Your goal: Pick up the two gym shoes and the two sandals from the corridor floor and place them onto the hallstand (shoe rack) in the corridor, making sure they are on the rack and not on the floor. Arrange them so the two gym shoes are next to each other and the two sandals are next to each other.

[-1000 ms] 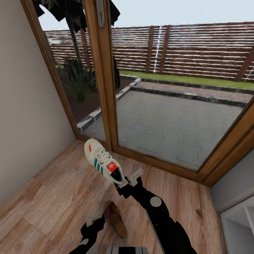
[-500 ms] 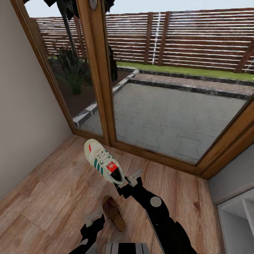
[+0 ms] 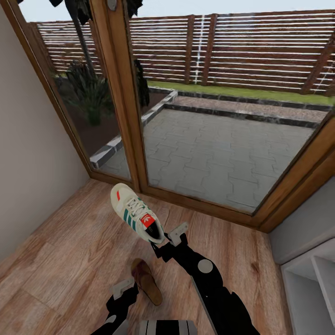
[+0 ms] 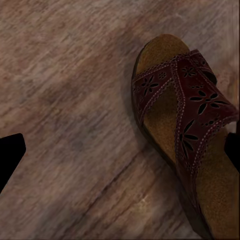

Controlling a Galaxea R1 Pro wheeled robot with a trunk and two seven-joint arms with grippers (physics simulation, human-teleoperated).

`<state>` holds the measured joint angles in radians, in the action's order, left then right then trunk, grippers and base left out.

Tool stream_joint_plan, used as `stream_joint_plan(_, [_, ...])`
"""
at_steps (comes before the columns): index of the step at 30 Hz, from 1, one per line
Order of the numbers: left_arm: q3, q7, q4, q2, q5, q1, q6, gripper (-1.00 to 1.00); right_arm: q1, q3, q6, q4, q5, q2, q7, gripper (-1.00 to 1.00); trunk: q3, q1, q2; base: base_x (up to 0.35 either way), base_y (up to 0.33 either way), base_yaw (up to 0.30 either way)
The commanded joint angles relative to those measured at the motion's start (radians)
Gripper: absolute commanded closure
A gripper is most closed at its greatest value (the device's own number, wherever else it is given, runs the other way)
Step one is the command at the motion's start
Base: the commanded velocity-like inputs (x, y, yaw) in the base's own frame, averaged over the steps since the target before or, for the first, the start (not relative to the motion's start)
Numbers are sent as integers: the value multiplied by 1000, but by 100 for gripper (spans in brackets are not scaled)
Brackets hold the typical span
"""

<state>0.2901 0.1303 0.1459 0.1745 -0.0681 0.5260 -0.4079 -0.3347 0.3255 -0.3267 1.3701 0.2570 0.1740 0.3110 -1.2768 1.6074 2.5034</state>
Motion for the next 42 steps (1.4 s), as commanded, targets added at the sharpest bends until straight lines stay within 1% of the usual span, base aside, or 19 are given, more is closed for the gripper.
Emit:
stream_joint_plan(1, [-3, 2, 0, 0, -7, 0, -3, -100, 0, -1, -5, 1, 8, 1, 7, 100, -1, 0, 0, 0, 0, -274])
stream_joint_plan(5, [-4, 2, 0, 0, -7, 0, -3, -100, 0, 0, -5, 1, 8, 1, 7, 100, -1, 0, 0, 0, 0, -266])
stream_joint_plan(14, [-3, 2, 0, 0, -7, 0, -3, -100, -1, 0, -5, 1, 8, 1, 7, 100, -1, 0, 0, 0, 0, -64])
stream_joint_plan(24, [-3, 2, 0, 0, -7, 0, -3, -100, 0, 0, -5, 1, 8, 1, 6, 100, -1, 0, 0, 0, 0, -237])
stream_joint_plan(38, [-3, 2, 0, 0, -8, 0, -3, -100, 0, 0, -5, 1, 8, 1, 5, 100, -1, 0, 0, 0, 0, -17])
stream_joint_plan(42, [-3, 2, 0, 0, -8, 0, -3, -100, 0, 0, -5, 1, 8, 1, 6, 100, -1, 0, 0, 0, 0, -144])
